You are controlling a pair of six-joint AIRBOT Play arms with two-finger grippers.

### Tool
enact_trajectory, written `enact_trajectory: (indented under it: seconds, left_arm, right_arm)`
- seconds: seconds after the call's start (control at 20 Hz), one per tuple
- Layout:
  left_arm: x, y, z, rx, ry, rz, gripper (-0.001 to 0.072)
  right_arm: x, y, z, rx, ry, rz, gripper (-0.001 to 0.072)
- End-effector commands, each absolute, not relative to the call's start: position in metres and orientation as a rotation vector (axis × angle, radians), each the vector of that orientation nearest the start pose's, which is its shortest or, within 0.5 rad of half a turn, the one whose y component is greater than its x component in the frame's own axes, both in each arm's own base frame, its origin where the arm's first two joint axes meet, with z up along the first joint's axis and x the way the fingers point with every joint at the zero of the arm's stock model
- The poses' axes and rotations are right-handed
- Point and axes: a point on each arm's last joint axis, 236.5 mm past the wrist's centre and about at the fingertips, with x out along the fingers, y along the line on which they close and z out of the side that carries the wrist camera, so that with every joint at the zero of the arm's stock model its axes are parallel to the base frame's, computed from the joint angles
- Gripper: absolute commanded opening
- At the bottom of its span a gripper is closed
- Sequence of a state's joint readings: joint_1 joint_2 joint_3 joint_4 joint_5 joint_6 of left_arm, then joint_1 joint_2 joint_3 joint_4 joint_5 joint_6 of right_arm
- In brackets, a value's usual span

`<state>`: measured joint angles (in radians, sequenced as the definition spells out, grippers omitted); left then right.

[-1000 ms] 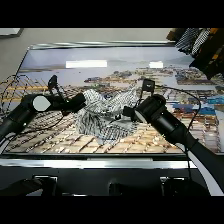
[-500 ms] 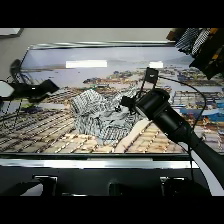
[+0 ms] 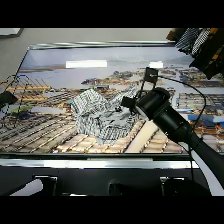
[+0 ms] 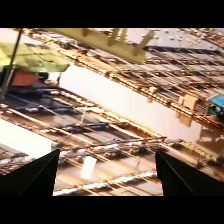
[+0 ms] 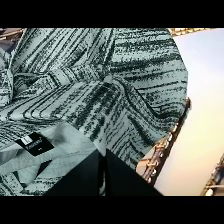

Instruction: Fold the clothes and pants, and hang the long-sleeved shirts on hangers.

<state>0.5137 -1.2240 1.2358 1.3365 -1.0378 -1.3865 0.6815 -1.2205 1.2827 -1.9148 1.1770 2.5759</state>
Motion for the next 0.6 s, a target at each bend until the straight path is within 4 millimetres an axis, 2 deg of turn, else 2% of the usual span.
enact_trajectory:
  seconds: [0.0,0.15,0.35,0.55]
  left_arm:
    - [0.381,0.224,0.068,-0.287,0.924,0.358,0.0715]
    - [0.374,0.259,0.053,-0.307,0.914,0.425,0.0714]
    - [0.364,0.278,0.025,-0.195,0.994,0.369,0.0715]
    - [0.359,0.305,0.012,-0.23,0.972,0.425,0.0714]
  right_arm:
    - [0.359,0.197,0.088,0.266,1.006,-0.105,0.0023]
    - [0.359,0.197,0.088,0.266,1.006,-0.106,0.0023]
    - [0.356,0.195,0.087,0.26,1.017,-0.117,0.0023]
    - [0.354,0.192,0.085,0.255,1.026,-0.127,0.0024]
